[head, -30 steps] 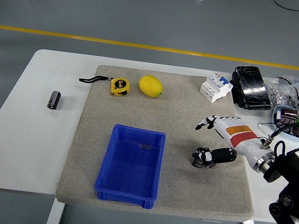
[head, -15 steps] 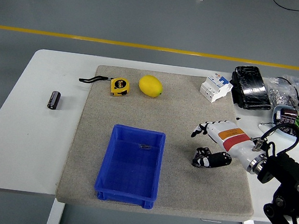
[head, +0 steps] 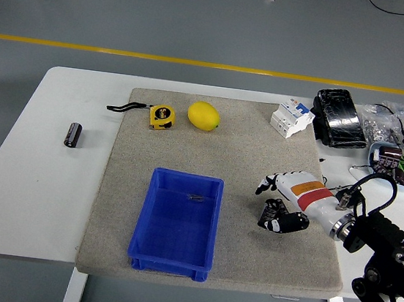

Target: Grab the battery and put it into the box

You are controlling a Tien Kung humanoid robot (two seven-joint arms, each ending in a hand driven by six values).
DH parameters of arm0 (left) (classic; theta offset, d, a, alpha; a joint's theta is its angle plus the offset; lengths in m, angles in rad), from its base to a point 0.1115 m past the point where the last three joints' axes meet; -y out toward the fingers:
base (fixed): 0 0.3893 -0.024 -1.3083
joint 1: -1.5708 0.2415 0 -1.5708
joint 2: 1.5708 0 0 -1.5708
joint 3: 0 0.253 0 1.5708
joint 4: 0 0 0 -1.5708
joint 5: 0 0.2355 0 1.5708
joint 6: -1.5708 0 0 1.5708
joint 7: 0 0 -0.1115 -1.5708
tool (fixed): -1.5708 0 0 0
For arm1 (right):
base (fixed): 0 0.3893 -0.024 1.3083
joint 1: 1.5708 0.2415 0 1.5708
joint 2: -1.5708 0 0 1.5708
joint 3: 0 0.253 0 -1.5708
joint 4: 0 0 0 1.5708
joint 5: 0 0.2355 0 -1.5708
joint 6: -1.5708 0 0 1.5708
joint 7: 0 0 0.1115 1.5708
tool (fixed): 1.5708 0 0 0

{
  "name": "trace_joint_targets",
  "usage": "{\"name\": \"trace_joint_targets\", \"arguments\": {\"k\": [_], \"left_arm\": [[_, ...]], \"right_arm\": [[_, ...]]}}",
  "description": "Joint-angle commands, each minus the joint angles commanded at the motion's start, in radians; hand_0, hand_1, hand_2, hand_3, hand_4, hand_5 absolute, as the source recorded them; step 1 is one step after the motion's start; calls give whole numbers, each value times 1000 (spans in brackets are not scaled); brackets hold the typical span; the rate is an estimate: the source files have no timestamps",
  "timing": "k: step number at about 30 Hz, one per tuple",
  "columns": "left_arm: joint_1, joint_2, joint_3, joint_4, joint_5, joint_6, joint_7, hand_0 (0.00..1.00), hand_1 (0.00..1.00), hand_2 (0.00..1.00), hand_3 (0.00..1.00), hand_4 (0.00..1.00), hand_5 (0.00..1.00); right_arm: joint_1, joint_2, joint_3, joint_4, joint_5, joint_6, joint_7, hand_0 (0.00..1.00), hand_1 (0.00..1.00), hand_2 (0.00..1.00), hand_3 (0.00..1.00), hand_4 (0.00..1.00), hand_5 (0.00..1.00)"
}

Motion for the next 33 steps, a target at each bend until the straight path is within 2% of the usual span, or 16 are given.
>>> {"name": "trace_joint_targets", "arguments": {"k": [2, 3, 8, 9, 26, 32, 33], "left_arm": [[-2, 0, 1, 0, -1, 0, -1, 682, 636, 676, 650, 667, 691], [-3, 0, 1, 0, -1, 0, -1, 682, 635, 675, 649, 666, 691], [-7, -1, 4, 0, -4, 0, -3, 682, 635, 675, 649, 666, 691], [-7, -1, 3, 0, -4, 0, -3, 682, 634, 673, 649, 665, 691], [-9, 1, 4, 1, -5, 0, -4, 682, 634, 673, 648, 665, 691], [-10, 1, 2, 1, -3, 0, -3, 680, 634, 673, 648, 665, 691], [-10, 1, 2, 1, -3, 0, -3, 683, 634, 673, 648, 664, 691]], "right_arm": [[3, 1, -1, -7, 0, -3, 3, 512, 551, 578, 598, 755, 159], [5, 2, -1, -11, 0, -4, 4, 488, 522, 564, 586, 685, 97], [10, 0, 0, -27, -2, -6, 10, 488, 522, 564, 586, 685, 97], [10, -1, 0, -29, -3, -5, 11, 471, 503, 554, 582, 622, 36], [3, -11, 8, -15, -6, 17, 16, 463, 497, 550, 581, 624, 34], [-3, -14, 7, 3, -6, 22, 15, 448, 486, 544, 580, 620, 23], [-3, -14, 7, 8, -6, 22, 15, 415, 465, 533, 573, 605, 8]]}}
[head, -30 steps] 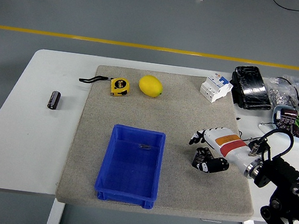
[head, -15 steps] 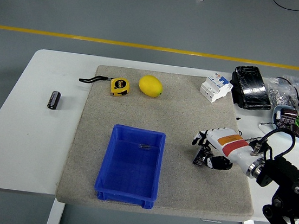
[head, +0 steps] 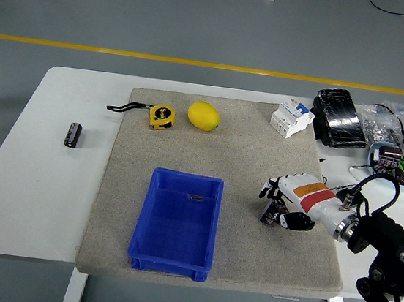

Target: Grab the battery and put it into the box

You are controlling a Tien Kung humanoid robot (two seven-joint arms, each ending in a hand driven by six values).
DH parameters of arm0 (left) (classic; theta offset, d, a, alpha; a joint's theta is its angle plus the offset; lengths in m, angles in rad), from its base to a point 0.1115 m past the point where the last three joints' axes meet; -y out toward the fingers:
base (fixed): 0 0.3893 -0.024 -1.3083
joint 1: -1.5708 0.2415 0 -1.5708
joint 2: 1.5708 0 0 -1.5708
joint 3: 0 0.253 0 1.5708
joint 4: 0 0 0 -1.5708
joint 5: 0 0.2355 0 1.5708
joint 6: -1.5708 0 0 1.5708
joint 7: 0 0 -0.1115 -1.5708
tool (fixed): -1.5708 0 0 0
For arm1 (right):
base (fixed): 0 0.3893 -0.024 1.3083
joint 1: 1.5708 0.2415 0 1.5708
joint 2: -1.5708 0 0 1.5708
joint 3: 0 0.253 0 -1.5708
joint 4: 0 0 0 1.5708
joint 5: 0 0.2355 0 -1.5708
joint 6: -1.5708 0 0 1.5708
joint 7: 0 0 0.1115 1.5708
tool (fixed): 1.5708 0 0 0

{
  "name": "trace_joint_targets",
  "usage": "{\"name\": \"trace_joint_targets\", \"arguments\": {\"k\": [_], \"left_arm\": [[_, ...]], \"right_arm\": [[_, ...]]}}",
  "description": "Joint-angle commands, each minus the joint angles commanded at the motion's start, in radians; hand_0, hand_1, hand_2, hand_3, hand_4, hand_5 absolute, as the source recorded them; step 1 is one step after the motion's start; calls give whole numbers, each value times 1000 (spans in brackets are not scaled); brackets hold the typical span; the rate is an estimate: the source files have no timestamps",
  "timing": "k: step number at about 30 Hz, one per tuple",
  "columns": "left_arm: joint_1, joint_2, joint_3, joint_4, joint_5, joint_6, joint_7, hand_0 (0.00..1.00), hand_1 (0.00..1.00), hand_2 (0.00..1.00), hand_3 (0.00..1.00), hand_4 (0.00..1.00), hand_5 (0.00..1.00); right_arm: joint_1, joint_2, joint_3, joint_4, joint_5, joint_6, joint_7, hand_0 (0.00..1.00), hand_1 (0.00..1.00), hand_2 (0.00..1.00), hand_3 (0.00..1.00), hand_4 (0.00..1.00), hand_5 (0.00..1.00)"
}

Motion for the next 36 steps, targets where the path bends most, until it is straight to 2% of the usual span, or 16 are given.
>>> {"name": "trace_joint_targets", "arguments": {"k": [36], "left_arm": [[9, 5, -7, 0, 9, -3, 5, 681, 634, 669, 647, 664, 692]], "right_arm": [[23, -10, -12, 90, -6, 26, -17, 381, 438, 515, 549, 603, 2]]}}
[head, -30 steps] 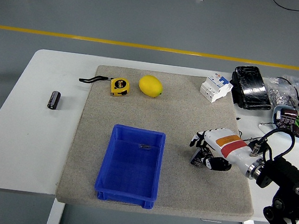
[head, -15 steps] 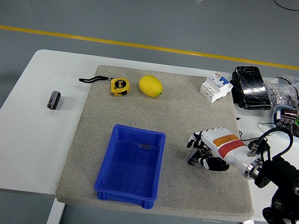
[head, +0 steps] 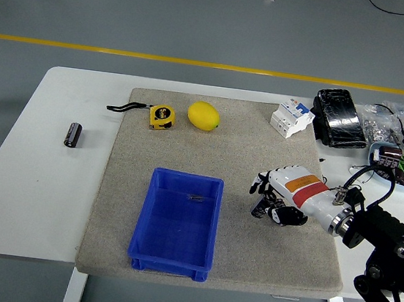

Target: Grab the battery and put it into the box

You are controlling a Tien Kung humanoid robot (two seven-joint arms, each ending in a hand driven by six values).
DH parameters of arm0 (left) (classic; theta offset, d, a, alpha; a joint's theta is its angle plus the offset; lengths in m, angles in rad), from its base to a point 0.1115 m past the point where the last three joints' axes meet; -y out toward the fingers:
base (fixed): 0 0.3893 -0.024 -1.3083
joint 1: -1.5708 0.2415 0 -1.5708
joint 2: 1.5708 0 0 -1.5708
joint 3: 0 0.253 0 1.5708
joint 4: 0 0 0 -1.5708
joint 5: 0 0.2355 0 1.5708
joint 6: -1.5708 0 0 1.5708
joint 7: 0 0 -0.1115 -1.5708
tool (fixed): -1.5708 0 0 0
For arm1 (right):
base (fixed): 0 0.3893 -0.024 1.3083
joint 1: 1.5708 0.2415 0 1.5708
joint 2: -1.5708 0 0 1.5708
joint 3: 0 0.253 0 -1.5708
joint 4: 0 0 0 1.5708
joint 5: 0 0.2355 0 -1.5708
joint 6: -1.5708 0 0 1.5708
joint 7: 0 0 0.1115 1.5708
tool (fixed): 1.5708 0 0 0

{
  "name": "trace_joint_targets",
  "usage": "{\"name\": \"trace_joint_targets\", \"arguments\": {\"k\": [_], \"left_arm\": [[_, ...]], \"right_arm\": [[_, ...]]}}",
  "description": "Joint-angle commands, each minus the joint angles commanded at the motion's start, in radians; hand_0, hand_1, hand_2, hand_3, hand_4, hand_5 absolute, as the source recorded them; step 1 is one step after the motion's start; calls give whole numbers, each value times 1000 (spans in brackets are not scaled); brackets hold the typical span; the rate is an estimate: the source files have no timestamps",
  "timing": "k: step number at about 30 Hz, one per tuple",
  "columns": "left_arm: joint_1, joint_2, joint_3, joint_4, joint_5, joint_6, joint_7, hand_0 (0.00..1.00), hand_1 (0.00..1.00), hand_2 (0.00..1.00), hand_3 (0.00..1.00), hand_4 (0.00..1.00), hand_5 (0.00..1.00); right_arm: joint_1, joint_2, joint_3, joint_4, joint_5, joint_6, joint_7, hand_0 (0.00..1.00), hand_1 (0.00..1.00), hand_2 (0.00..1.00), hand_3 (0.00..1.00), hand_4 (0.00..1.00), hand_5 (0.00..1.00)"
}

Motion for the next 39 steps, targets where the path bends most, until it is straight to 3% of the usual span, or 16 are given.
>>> {"name": "trace_joint_targets", "arguments": {"k": [19, 39], "left_arm": [[-3, 5, 9, 0, -16, 10, -5, 679, 633, 665, 646, 663, 690], [-9, 5, 12, 1, -20, 15, -8, 679, 631, 662, 647, 663, 689]], "right_arm": [[76, -13, -12, 79, 20, 22, -15, 366, 435, 515, 543, 612, 15], [144, -3, -91, 236, 47, 56, -42, 370, 434, 514, 539, 632, 35]]}}
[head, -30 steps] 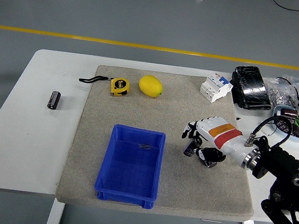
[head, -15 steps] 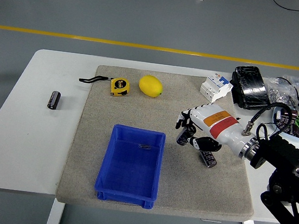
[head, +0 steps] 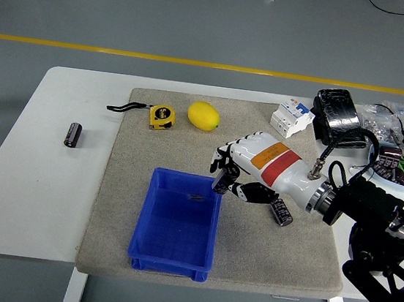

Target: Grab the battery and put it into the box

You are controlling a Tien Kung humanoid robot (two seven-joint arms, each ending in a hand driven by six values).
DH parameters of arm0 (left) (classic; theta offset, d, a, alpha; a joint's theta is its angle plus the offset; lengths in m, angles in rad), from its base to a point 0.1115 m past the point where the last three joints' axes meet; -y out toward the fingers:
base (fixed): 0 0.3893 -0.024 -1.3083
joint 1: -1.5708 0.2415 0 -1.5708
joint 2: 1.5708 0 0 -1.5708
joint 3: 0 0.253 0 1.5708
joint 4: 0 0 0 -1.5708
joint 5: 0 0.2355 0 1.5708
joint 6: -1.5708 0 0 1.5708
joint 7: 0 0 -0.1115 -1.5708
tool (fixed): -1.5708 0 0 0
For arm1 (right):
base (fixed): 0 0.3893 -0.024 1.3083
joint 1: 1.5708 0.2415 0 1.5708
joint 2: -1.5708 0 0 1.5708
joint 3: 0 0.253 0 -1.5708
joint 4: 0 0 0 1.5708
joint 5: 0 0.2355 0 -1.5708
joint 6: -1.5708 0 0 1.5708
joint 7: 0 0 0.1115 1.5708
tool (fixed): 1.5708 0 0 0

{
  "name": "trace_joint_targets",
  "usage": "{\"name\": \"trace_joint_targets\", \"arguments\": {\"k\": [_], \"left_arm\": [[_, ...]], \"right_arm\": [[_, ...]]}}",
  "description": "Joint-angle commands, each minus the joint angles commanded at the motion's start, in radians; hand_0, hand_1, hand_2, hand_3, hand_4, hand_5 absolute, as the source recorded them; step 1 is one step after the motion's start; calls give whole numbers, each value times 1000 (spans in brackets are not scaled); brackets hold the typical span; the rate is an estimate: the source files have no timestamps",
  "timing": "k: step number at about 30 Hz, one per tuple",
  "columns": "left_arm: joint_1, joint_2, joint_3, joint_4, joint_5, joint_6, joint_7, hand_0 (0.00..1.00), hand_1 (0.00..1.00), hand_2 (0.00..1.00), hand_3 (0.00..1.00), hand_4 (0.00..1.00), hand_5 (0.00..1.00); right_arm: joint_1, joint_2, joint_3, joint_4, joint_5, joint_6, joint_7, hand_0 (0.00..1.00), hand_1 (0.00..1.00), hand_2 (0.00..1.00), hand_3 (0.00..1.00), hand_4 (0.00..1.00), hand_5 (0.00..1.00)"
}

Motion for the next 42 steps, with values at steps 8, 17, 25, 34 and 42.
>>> {"name": "trace_joint_targets", "arguments": {"k": [8, 17, 25, 34, 42], "left_arm": [[1, 2, -7, 1, 11, -1, 3, 680, 629, 660, 647, 664, 689], [2, 2, -9, 1, 12, -1, 4, 679, 629, 658, 646, 662, 685], [2, 3, -9, 1, 14, -1, 5, 679, 629, 656, 646, 663, 683], [3, 2, -13, 1, 18, -1, 6, 678, 628, 654, 646, 662, 679], [5, 1, -17, 1, 25, -2, 9, 678, 628, 653, 646, 663, 679]], "right_arm": [[16, 34, -65, 30, 3, 1, -13, 370, 434, 515, 539, 636, 42], [19, 66, -175, 39, 16, 4, -15, 374, 437, 516, 541, 654, 58], [37, 51, -222, 29, 17, 6, -16, 372, 438, 519, 542, 655, 60], [43, 50, -229, 25, 16, 4, -17, 377, 443, 528, 550, 671, 76], [44, 51, -195, 11, 8, -8, -13, 423, 518, 638, 585, 747, 147]]}}
